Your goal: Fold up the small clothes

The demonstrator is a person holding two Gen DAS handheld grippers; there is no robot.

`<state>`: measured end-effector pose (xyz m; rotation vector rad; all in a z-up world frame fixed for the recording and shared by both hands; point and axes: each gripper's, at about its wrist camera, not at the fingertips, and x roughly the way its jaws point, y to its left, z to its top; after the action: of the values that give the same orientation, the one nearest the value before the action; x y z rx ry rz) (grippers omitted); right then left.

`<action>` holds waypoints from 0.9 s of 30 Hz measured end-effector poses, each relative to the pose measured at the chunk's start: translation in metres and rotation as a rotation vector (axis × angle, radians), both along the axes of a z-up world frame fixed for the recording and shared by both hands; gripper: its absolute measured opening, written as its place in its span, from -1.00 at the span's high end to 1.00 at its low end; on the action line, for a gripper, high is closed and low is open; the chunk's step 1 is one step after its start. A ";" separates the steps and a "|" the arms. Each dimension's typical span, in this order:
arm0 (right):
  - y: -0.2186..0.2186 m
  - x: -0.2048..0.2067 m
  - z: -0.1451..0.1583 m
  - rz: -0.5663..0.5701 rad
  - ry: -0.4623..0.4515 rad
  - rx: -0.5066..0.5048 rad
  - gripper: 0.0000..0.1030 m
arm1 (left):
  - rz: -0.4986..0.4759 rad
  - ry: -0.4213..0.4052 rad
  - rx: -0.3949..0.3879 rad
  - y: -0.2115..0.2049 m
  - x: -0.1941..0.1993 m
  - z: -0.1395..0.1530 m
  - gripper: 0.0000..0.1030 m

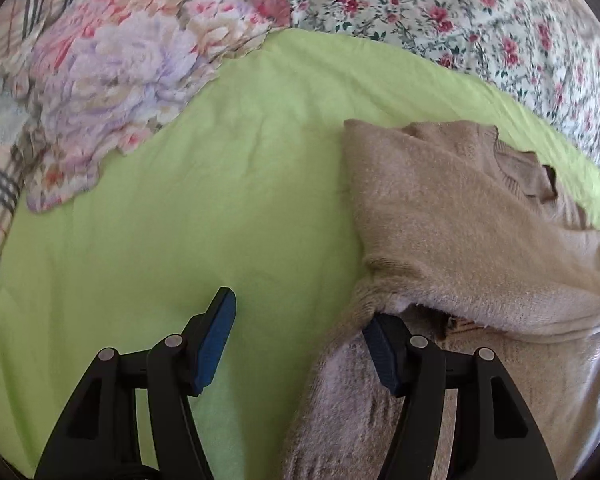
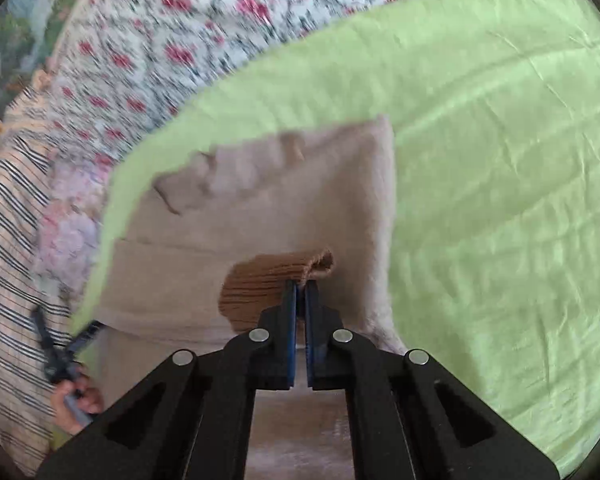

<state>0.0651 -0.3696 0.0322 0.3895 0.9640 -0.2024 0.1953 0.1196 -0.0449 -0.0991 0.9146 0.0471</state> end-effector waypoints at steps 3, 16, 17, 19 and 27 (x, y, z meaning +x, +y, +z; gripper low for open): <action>-0.002 -0.003 -0.002 -0.020 -0.011 0.036 0.83 | -0.069 0.036 -0.046 0.007 -0.007 0.000 -0.21; 0.015 0.012 -0.004 0.047 -0.012 -0.008 -0.23 | -0.252 0.072 -0.244 0.013 0.067 0.025 -0.36; 0.016 0.013 -0.008 0.043 -0.001 -0.001 -0.22 | -0.253 0.094 -0.238 0.008 0.077 0.020 -0.36; 0.019 0.014 -0.013 0.046 0.015 -0.009 0.08 | -0.275 0.140 -0.250 -0.001 0.095 0.006 -0.36; 0.034 -0.003 0.041 0.131 -0.265 -0.096 0.89 | -0.265 -0.103 -0.159 -0.023 0.077 0.026 0.82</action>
<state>0.0618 -0.3359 0.0732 0.2559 0.7132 -0.0747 0.2724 0.0963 -0.0192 -0.1265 0.8213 -0.2752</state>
